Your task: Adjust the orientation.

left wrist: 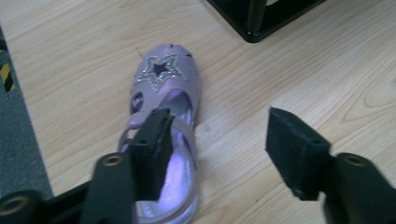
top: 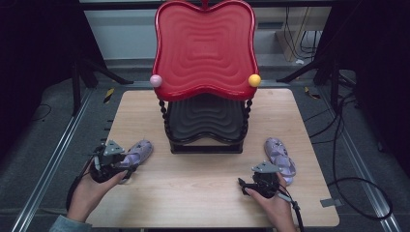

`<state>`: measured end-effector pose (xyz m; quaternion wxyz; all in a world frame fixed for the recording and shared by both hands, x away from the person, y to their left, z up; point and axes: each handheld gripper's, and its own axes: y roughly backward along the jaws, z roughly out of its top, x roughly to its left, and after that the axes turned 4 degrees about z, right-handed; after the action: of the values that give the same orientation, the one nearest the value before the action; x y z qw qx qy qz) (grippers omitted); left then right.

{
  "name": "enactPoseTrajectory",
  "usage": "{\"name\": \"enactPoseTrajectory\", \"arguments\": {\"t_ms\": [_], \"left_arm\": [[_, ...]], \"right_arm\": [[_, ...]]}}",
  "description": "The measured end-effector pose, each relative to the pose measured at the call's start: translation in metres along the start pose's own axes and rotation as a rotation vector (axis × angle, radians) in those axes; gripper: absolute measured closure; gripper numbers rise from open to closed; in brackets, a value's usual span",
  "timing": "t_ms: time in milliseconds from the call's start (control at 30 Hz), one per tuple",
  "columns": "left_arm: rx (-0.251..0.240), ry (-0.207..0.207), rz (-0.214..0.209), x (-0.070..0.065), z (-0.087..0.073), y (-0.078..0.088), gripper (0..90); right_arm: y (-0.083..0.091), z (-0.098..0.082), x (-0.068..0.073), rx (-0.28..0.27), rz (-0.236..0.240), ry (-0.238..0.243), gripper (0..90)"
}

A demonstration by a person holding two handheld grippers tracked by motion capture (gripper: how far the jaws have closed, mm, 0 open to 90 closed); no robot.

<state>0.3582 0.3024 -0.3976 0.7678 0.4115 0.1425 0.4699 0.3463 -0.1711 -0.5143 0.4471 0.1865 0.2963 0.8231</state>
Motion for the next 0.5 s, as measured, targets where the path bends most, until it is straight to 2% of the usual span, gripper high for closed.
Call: {"name": "enactPoseTrajectory", "arguments": {"t_ms": [100, 167, 333, 500], "left_arm": [[0.025, 0.013, -0.007, 0.007, -0.001, -0.002, 57.7], [0.064, 0.016, -0.014, 0.010, -0.002, -0.006, 63.6], [0.149, 0.007, -0.030, 0.016, -0.006, -0.017, 66.7], [0.189, 0.009, -0.044, 0.017, -0.008, -0.030, 66.4]], "right_arm": [[0.000, 0.000, 0.000, 0.000, 0.000, 0.000, 16.6], [0.000, 0.000, 0.000, 0.000, 0.001, 0.000, 16.6], [0.000, 0.000, 0.000, 0.000, 0.001, 0.001, 16.6], [0.000, 0.000, 0.000, 0.000, 0.002, 0.001, 16.6]]}}
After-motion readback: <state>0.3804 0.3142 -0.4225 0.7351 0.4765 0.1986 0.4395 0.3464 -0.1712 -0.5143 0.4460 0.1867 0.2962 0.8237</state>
